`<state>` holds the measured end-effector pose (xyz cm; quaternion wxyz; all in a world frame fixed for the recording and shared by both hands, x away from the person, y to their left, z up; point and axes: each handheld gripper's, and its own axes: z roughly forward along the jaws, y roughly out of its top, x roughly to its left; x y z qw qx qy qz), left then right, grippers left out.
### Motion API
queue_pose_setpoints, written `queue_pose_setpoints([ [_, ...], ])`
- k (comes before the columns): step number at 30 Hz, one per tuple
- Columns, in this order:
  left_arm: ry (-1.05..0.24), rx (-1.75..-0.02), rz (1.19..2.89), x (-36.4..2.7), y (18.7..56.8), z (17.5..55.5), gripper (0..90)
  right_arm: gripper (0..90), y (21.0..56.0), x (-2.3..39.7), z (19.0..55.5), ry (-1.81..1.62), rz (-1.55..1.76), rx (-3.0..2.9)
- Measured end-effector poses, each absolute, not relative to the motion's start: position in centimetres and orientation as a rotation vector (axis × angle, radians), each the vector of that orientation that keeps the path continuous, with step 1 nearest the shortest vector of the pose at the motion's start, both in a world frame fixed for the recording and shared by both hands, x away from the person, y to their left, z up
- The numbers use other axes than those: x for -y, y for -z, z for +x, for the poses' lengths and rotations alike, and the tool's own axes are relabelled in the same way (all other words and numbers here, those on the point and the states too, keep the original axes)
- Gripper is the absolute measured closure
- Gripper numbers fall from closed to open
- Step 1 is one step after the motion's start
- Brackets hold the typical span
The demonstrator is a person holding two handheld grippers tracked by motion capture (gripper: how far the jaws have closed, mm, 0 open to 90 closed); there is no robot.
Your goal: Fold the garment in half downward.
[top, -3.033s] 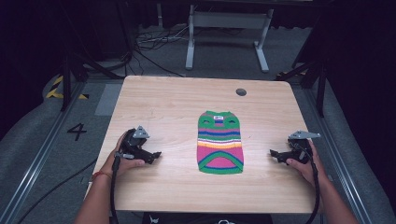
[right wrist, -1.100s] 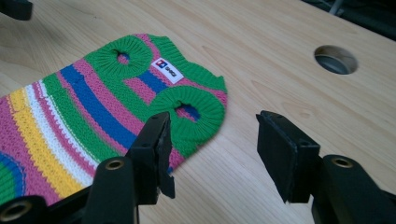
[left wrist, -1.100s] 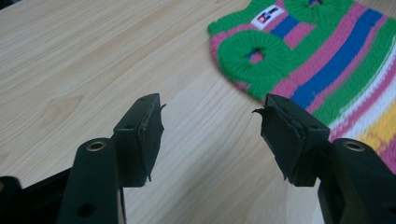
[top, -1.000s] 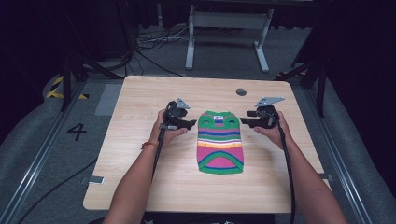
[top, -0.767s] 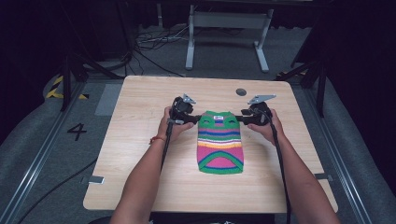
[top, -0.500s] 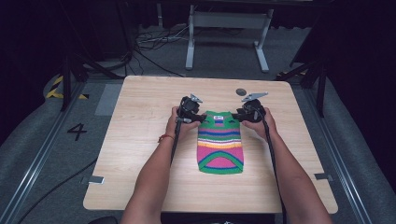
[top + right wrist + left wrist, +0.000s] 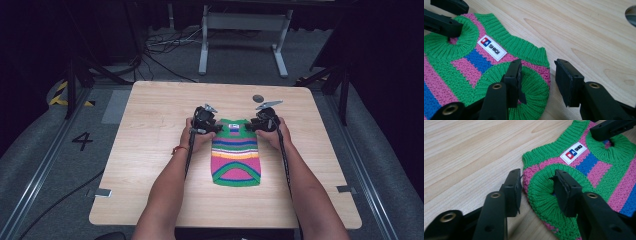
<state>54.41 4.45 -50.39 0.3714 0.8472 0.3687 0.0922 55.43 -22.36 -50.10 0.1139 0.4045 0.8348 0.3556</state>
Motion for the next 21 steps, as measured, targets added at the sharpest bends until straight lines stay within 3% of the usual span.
queue_pose_setpoints([
  [2, -0.231, -0.940, 2.174, -4.5, 50.4, 54.4, 66.8, 57.5, 50.2, 22.5, 55.4, -1.052, 1.181, -2.449],
  [5, -0.217, -0.932, 2.184, -4.5, 50.3, 54.3, 77.4, 70.2, 50.0, 22.1, 55.3, -1.041, 1.155, -2.473],
  [9, -0.253, -0.915, 2.225, -4.2, 50.0, 54.2, 82.2, 82.6, 49.9, 21.7, 55.0, -1.039, 1.125, -2.477],
  [21, -0.304, -0.797, 2.180, -4.7, 46.8, 52.2, 82.7, 84.1, 46.6, 22.7, 53.0, -1.209, 1.046, -2.441],
])
